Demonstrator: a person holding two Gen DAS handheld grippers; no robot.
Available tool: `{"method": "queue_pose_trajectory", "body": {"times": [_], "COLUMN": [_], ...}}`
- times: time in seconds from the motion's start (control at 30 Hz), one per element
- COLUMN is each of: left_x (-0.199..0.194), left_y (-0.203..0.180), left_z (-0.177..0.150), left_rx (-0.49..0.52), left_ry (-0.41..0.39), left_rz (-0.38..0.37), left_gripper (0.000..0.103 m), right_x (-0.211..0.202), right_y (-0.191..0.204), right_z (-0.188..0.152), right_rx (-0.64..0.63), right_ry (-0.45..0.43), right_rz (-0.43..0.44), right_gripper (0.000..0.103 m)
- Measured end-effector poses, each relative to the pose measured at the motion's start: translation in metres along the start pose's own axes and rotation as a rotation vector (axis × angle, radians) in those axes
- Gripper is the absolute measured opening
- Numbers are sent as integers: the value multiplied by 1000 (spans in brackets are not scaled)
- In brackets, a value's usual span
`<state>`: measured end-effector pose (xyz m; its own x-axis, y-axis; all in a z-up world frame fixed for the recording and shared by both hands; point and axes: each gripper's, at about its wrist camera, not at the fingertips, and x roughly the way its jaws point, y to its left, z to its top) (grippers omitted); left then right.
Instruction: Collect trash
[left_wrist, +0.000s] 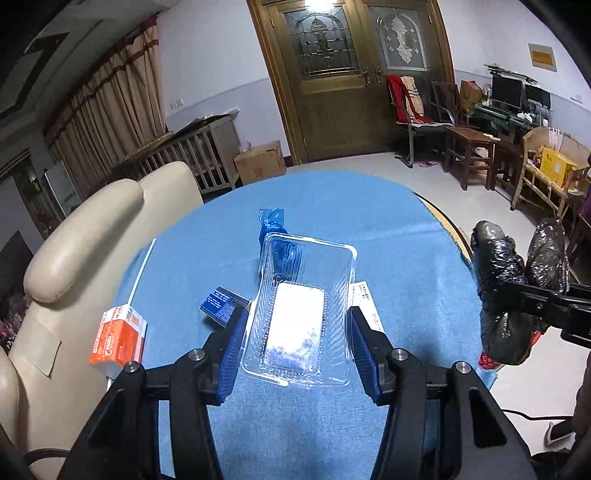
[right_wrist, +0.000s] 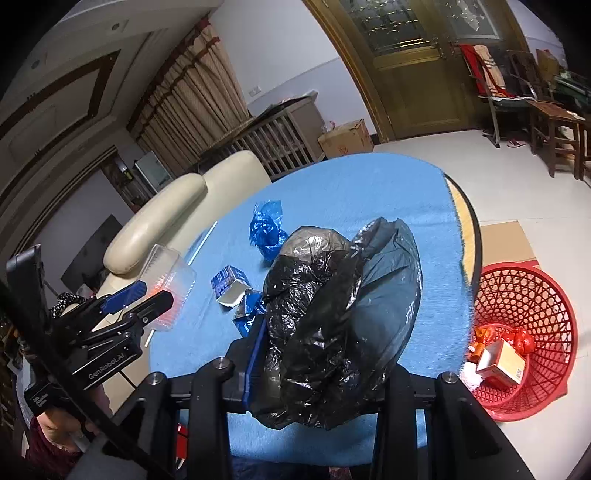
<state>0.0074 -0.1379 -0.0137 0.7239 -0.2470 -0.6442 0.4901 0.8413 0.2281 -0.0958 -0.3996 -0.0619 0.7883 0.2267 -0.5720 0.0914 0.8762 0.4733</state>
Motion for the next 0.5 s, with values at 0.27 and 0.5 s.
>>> {"method": "queue_pose_trajectory", "body": {"times": [0.27,0.5], "left_x": [-13,-22], "left_y": [-14,-27], "left_z": [1,1], "left_rx": [21,45], "left_ry": [-23,-41], "left_rz": [19,30], "left_gripper": [56,56], "right_x": [-28,-48], "right_y": [-8,-14], "right_z": [-6,-14], "right_rx": [13,23], "right_ry": [-48,-80], "right_rz": [3,9], "right_gripper": [40,40]}}
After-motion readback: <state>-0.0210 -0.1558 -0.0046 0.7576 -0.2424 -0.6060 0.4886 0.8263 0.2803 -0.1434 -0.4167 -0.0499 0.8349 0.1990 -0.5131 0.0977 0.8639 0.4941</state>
